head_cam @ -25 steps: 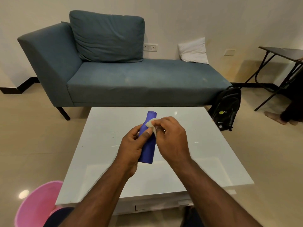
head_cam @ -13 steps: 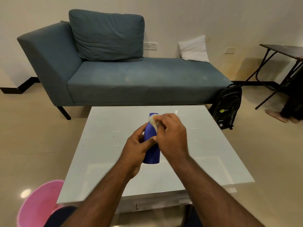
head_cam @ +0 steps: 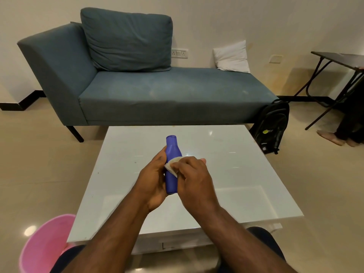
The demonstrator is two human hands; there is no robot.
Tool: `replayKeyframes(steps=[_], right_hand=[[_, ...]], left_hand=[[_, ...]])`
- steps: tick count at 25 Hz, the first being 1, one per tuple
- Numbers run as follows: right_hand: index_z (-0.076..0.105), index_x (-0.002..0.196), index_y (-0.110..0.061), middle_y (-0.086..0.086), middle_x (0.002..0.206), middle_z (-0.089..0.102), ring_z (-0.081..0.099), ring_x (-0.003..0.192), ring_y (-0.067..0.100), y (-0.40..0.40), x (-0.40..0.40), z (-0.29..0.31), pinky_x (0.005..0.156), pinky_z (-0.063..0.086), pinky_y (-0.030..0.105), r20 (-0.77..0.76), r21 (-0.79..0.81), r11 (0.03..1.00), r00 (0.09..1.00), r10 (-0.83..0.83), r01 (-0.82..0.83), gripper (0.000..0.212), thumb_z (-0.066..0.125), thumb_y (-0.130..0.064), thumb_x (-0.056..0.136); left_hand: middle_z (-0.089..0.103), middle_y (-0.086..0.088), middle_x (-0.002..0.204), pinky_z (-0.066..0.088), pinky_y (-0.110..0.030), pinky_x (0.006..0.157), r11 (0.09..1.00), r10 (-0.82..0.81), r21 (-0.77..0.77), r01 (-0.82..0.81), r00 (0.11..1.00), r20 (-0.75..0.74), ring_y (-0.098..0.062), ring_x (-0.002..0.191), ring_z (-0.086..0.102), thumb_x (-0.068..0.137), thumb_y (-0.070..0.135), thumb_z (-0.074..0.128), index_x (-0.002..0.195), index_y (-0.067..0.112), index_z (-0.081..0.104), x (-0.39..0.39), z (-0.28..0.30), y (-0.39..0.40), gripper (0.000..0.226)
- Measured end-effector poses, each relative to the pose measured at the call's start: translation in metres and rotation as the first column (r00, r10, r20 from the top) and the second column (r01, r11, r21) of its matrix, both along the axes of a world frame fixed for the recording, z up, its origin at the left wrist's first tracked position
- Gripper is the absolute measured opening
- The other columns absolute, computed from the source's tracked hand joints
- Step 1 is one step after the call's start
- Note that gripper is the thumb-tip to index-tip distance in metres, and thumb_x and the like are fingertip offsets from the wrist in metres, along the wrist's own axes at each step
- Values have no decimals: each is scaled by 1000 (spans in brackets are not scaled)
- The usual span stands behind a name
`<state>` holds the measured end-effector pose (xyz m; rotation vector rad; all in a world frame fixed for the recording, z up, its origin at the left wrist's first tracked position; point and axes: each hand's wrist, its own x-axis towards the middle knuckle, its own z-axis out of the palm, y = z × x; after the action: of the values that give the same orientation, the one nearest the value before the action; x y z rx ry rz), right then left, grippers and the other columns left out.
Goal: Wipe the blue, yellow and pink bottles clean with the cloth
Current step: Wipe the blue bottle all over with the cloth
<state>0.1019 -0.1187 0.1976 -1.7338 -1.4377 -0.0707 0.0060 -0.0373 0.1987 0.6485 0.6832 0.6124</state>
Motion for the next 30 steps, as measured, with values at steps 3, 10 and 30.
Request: replayKeyframes(steps=[3,10,30], right_hand=[[66,108,-18,-1,103,62,55,90,12,1,-1,7,84,50,23,-45,-29,1000,999,9,-10,19,62,-16,90],[66,104,-13,5,98,65,58,88,17,-11,-23,4,79,50,22,105,-36,998,993,55,-51,28,72,-4,78],[65,90,-25,-12,92,64,60,87,3,-12,7,-24,74,51,15,-478,-122,992,878,-32,-31,13,65,-13,88]], left_hand=[[75,-10,110,62,-44,73,1000,-5,-13,5,1000,27,-29,93,73,101,39,45,125,26,63,-1,0,-2,32],[65,-20,128,56,-54,86,961,138,-253,-114,987,82,-37,110,65,100,38,53,136,18,55,3,2,14,42],[68,-19,117,57,-45,77,924,203,-335,-186,979,16,-30,94,67,104,31,43,135,11,50,0,-24,12,37]])
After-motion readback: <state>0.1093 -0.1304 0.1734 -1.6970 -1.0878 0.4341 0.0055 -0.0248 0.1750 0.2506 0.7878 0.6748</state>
